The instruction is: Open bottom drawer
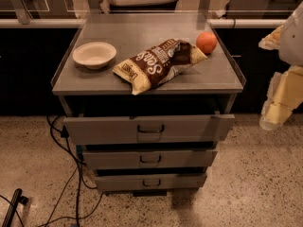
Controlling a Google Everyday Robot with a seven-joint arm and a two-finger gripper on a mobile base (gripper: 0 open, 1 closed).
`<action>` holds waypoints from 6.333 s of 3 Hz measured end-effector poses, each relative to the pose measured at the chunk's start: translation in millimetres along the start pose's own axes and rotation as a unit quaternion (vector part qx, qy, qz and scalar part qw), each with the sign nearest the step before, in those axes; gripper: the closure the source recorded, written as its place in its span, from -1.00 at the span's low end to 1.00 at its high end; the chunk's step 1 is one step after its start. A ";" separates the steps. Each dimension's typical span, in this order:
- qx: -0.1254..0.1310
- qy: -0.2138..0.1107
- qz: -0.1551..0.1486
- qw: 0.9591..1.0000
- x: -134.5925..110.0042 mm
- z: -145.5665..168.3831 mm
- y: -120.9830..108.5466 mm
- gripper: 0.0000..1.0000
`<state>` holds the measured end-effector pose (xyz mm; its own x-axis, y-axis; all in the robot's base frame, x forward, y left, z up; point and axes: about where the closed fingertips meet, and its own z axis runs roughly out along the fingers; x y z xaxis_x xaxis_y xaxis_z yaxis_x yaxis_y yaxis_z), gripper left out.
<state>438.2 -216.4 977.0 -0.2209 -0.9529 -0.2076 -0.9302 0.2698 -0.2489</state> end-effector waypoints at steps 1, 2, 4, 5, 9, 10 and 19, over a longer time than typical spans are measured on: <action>0.000 0.000 0.000 1.000 0.0 0.0 0.0 -1.00; 0.006 -0.008 0.001 1.000 -5.2 -1.2 5.5 -1.00; -0.036 -0.066 0.072 0.995 -22.0 85.9 52.1 -1.00; -0.060 -0.066 0.088 0.992 -19.6 140.2 73.9 -1.00; -0.139 -0.142 0.047 0.979 -2.5 254.0 81.4 -1.00; -0.149 -0.168 0.022 0.974 0.9 287.8 80.0 -1.00; -0.275 -0.233 0.004 0.933 52.2 559.8 182.0 -1.00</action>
Offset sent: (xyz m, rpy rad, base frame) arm -0.0103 0.0133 -0.0035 0.0302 -0.0125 -0.0002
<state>421.5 -139.8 391.3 -0.1964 -0.7529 -0.6282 -0.9669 0.0425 0.2515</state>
